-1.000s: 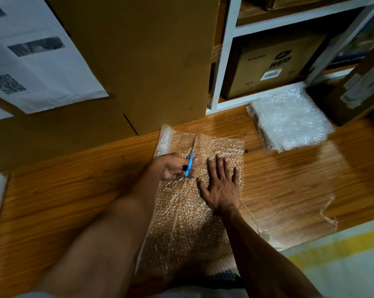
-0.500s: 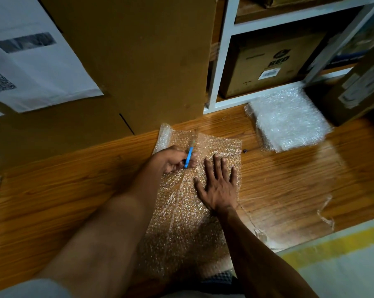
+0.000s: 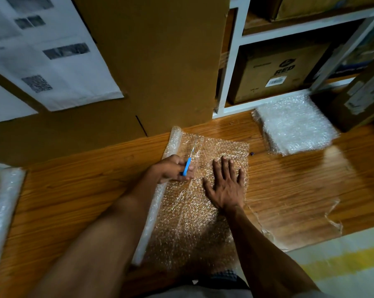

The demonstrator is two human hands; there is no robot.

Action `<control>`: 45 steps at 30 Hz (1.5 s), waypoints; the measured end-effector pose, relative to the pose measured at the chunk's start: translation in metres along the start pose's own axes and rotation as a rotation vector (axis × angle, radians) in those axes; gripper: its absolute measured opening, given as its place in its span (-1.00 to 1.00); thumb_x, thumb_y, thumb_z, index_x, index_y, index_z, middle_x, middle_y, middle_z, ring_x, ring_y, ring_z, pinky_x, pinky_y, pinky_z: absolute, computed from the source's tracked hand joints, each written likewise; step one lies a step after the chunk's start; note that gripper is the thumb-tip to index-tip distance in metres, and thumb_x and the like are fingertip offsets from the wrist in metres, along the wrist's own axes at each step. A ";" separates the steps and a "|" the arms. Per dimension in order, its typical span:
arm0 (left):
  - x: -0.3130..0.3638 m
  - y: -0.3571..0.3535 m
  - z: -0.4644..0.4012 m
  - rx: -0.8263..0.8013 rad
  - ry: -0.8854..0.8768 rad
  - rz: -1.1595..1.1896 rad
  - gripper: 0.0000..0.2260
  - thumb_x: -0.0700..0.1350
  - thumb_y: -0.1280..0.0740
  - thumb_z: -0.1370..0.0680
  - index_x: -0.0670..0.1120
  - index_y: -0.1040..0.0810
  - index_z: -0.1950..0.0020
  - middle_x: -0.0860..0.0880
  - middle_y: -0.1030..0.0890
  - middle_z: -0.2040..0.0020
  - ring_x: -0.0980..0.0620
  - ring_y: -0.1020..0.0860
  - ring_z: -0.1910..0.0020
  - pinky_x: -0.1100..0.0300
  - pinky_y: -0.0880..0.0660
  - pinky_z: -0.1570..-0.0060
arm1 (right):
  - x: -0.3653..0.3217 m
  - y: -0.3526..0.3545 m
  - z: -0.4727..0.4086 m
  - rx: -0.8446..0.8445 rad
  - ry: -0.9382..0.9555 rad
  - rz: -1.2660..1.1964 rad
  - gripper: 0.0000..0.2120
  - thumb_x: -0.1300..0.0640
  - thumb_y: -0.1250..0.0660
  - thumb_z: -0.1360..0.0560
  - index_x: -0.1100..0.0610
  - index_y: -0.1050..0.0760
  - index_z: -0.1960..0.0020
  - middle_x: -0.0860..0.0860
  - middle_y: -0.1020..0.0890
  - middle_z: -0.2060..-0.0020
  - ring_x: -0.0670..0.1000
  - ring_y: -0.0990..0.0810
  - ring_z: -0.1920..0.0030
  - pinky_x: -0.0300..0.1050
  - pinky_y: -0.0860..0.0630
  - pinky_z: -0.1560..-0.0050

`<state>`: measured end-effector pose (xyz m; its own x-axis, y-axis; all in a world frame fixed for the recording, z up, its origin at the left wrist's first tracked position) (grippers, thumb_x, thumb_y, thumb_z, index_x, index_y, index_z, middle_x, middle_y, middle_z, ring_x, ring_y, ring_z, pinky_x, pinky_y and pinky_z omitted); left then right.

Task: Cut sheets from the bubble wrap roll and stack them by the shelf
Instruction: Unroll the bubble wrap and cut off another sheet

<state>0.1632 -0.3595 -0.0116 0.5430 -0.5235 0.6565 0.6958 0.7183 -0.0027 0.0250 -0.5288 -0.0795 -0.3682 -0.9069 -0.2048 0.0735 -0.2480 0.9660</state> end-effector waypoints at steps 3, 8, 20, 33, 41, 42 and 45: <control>-0.019 0.010 0.015 -0.022 0.025 0.007 -0.70 -0.40 -0.29 -0.62 -0.36 -0.42 -0.36 -0.33 -0.55 -0.29 -0.17 -0.68 -0.14 0.11 -0.69 0.03 | 0.001 0.001 0.001 -0.013 0.005 0.013 -0.19 -0.49 0.30 -0.60 -0.07 0.27 -0.70 0.06 0.26 -0.68 0.10 0.35 -0.66 0.30 0.25 -0.62; -0.040 0.024 0.033 0.101 -0.022 -0.104 -0.93 -0.37 -0.30 -0.63 -0.31 -0.49 -0.10 -0.30 -0.51 -0.22 -0.21 -0.65 -0.15 0.07 -0.70 0.06 | 0.002 0.003 0.003 -0.040 0.038 -0.017 -0.20 -0.49 0.31 -0.60 -0.07 0.29 -0.70 0.06 0.29 -0.67 0.10 0.37 -0.65 0.30 0.29 -0.62; -0.055 0.033 0.069 0.592 -0.051 -0.722 -0.65 -0.09 -0.60 -0.46 -0.22 -0.60 -0.12 -0.07 -0.69 0.00 -0.05 -0.66 0.06 0.26 -0.49 0.31 | -0.001 0.008 0.017 -0.114 0.042 -0.148 -0.16 -0.41 0.06 -0.57 -0.03 0.11 -0.72 0.07 0.20 -0.69 0.10 0.27 -0.67 0.29 0.27 -0.63; -0.061 0.013 0.086 0.872 -0.115 -1.103 -0.82 -0.23 -0.41 -0.57 -0.16 -0.67 -0.17 -0.19 -0.70 -0.09 -0.18 -0.68 -0.04 0.01 -0.63 0.09 | -0.009 0.003 0.058 -0.022 0.028 -0.159 -0.25 -0.40 0.01 -0.66 -0.04 0.02 -0.71 0.02 0.12 -0.70 0.07 0.17 -0.68 0.17 0.27 -0.62; -0.057 0.010 0.094 0.858 -0.141 -1.287 -0.77 -0.24 -0.33 -0.62 -0.14 -0.64 -0.25 -0.17 -0.68 -0.15 -0.18 -0.66 -0.11 0.03 -0.59 0.01 | -0.011 0.009 0.085 0.020 0.048 -0.217 -0.24 -0.38 0.07 -0.63 0.03 -0.13 -0.68 0.06 -0.01 -0.70 0.08 0.05 -0.69 0.15 0.20 -0.65; -0.060 0.010 0.092 0.844 -0.144 -1.302 -0.77 -0.23 -0.30 -0.63 -0.14 -0.64 -0.25 -0.16 -0.67 -0.17 -0.19 -0.64 -0.15 0.03 -0.59 -0.03 | -0.010 0.009 0.088 0.023 0.053 -0.221 -0.25 -0.37 0.06 -0.62 0.04 -0.15 -0.68 0.07 -0.03 -0.70 0.09 0.03 -0.69 0.17 0.15 -0.66; -0.072 0.008 0.088 0.826 -0.149 -1.320 -0.77 -0.19 -0.30 -0.62 -0.12 -0.67 -0.22 -0.13 -0.68 -0.15 -0.16 -0.64 -0.17 0.05 -0.58 -0.04 | -0.002 0.007 0.095 0.053 0.049 -0.243 -0.30 -0.31 -0.01 -0.64 0.06 -0.23 -0.65 0.07 -0.11 -0.69 0.14 -0.06 -0.68 0.23 -0.03 -0.65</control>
<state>0.0886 -0.2755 0.0079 -0.3046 -0.9496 -0.0737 0.1561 -0.1261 0.9797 -0.0620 -0.4963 -0.0575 -0.3239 -0.8384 -0.4383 -0.0611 -0.4437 0.8941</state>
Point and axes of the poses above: each hand's wrist, its own z-axis away from the middle knuckle, its own y-axis out of the back of the hand, x = y × z, the point moved 3 cm from there along -z, towards the middle knuckle
